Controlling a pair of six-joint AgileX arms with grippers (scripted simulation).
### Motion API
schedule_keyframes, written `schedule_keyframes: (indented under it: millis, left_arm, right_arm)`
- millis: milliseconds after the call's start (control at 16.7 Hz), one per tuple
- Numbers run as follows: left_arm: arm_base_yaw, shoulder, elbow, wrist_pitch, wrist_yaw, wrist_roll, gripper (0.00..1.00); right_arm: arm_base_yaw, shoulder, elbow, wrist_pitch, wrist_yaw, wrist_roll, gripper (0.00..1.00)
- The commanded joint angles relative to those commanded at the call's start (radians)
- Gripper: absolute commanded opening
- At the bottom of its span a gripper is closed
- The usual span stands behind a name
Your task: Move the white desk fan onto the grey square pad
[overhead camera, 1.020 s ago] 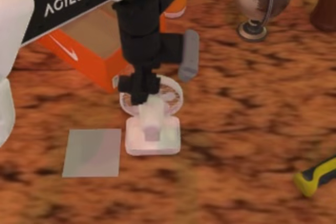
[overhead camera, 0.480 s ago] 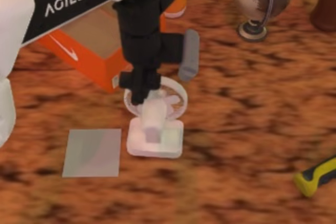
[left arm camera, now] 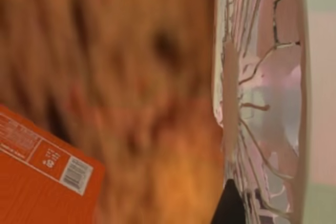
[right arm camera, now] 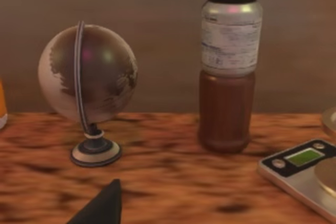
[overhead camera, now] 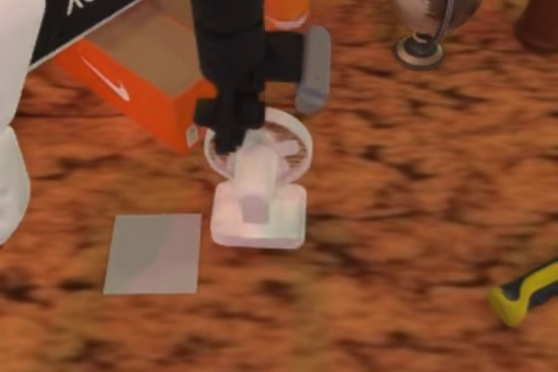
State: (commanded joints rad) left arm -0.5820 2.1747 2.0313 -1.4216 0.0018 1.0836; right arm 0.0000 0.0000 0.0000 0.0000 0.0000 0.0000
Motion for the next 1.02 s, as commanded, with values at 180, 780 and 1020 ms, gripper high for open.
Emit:
schedule_keyframes:
  millis: [180, 780, 1020]
  left_arm:
    - [0.004, 0.009, 0.101, -0.093, 0.0, 0.002, 0.0]
    - [0.0, 0.001, 0.097, -0.134, -0.015, -0.096, 0.0]
    - [0.005, -0.022, 0.053, -0.177, -0.044, -0.365, 0.0]
  right_arm:
    - [0.0, 0.0, 0.0, 0.0, 0.0, 0.0, 1.0]
    - [0.0, 0.0, 0.0, 0.0, 0.0, 0.0, 1.0]
    - [0.0, 0.0, 0.0, 0.0, 0.0, 0.0, 1.0]
